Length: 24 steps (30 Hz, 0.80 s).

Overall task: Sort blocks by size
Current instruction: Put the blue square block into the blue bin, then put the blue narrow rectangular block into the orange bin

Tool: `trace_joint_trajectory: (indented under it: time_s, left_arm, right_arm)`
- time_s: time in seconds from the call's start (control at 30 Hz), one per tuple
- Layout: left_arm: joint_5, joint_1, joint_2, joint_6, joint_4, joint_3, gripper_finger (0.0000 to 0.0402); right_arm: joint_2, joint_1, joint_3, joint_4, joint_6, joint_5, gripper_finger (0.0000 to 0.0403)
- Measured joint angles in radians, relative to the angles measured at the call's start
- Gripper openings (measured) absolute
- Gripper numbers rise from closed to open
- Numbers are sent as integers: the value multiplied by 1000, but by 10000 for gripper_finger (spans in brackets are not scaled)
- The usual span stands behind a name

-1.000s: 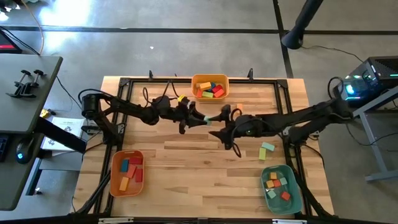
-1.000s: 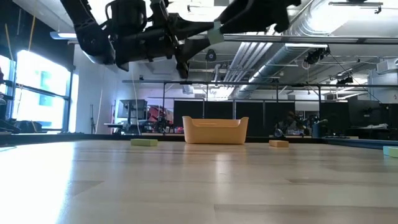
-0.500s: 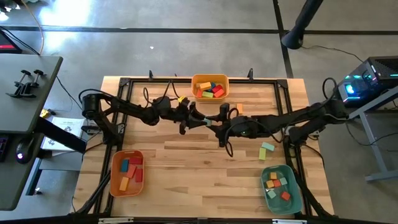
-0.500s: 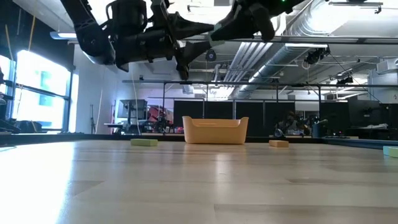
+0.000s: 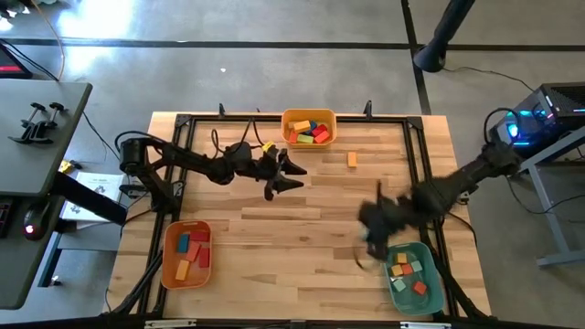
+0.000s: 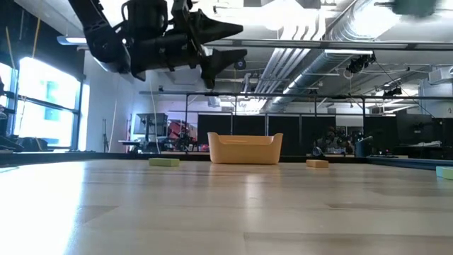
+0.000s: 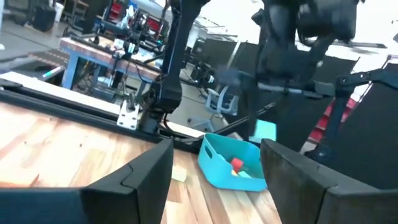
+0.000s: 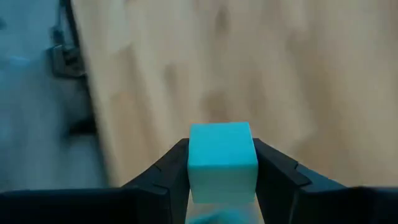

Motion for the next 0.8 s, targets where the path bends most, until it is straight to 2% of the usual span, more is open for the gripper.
trace_joint_trajectory:
  time_s: [0.1, 0.2, 0.37, 0.5, 0.6, 0.67, 0.8]
  left_arm:
    - [-45, -25, 0, 45, -1, 0, 223]
    - [-75, -47, 0, 78, -1, 0, 221]
    - [-90, -72, 0, 83, -1, 0, 221]
    - [-91, -83, 0, 83, -2, 0, 220]
    - [-91, -85, 0, 82, -3, 0, 220]
    - [-91, -85, 0, 82, -4, 0, 220]
    - [-97, -85, 0, 84, -4, 0, 220]
  right_arm:
    - [3, 178, -72, 27, 348, -61, 134]
    - [15, 340, -148, 139, 667, -80, 134]
    - [40, 505, -260, 225, 1080, -92, 134]
    - [42, 552, -344, 261, 1256, -149, 136]
    - [42, 561, -390, 288, 1328, -230, 164]
    - [42, 561, -410, 297, 1335, -265, 191]
    - [36, 545, -398, 276, 1244, -298, 227]
